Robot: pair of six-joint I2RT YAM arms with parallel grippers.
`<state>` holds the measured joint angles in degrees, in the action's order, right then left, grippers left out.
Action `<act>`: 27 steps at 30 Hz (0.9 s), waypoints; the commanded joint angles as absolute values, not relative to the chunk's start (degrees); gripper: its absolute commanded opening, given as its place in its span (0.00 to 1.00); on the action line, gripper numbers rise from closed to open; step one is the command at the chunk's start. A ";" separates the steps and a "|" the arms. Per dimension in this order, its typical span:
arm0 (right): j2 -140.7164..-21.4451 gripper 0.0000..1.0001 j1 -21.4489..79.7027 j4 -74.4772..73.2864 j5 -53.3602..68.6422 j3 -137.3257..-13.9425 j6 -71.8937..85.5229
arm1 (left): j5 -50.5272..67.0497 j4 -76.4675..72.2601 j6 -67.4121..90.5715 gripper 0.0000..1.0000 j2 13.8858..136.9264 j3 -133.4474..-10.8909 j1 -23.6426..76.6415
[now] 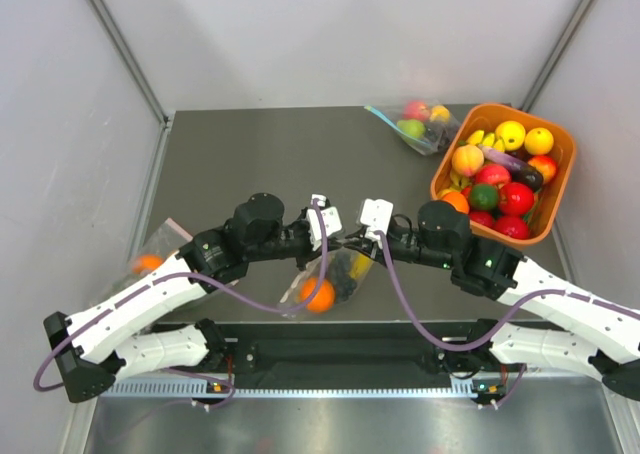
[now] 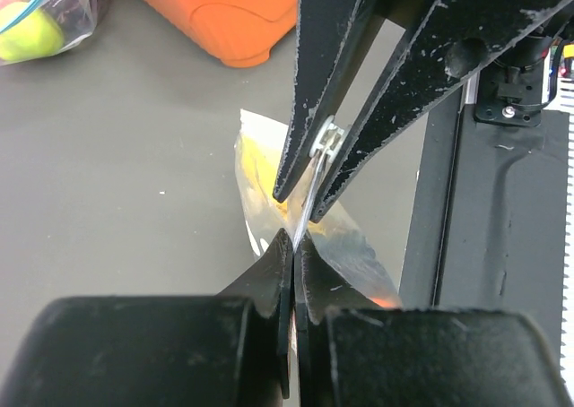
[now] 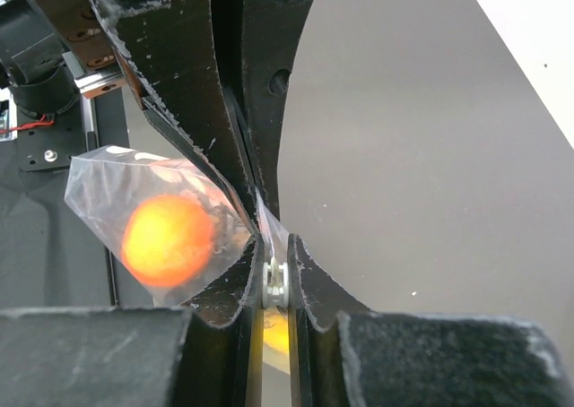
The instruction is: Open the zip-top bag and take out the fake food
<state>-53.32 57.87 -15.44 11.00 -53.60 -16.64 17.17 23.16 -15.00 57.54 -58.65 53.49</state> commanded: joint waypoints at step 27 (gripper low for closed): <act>-41.83 0.37 56.78 1.04 11.25 -45.52 -14.06 | 25.57 24.43 -15.65 0.00 57.22 -59.59 51.59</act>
